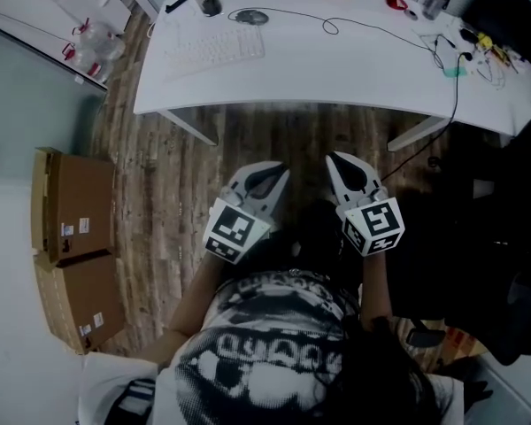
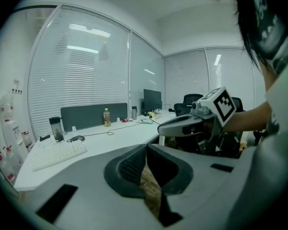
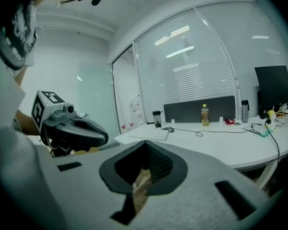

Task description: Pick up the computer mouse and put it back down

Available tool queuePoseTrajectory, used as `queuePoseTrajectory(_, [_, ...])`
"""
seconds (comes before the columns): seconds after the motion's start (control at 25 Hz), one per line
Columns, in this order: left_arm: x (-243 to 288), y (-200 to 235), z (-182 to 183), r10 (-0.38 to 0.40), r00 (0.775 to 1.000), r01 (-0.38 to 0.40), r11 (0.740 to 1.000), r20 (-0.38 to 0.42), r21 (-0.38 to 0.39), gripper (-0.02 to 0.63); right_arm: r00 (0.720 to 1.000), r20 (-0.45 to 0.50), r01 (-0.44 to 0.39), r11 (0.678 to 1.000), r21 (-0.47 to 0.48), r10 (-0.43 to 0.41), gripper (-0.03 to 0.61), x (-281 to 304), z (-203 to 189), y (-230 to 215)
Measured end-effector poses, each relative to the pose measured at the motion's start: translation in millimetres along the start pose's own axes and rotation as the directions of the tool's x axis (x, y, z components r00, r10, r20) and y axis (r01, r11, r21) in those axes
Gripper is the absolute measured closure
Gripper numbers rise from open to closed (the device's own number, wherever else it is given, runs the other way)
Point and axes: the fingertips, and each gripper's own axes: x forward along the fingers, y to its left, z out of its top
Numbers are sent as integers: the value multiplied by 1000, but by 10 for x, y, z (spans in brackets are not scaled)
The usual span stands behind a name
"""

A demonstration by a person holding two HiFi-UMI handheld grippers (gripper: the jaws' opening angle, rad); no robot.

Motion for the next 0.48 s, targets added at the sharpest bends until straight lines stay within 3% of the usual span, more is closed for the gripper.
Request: queuePoseTrajectory(0.48, [-312,-156,-161,-11,1000,11,1000,28,5,603,1000,-8,20,999,-32,-20,584,-128,-131,253])
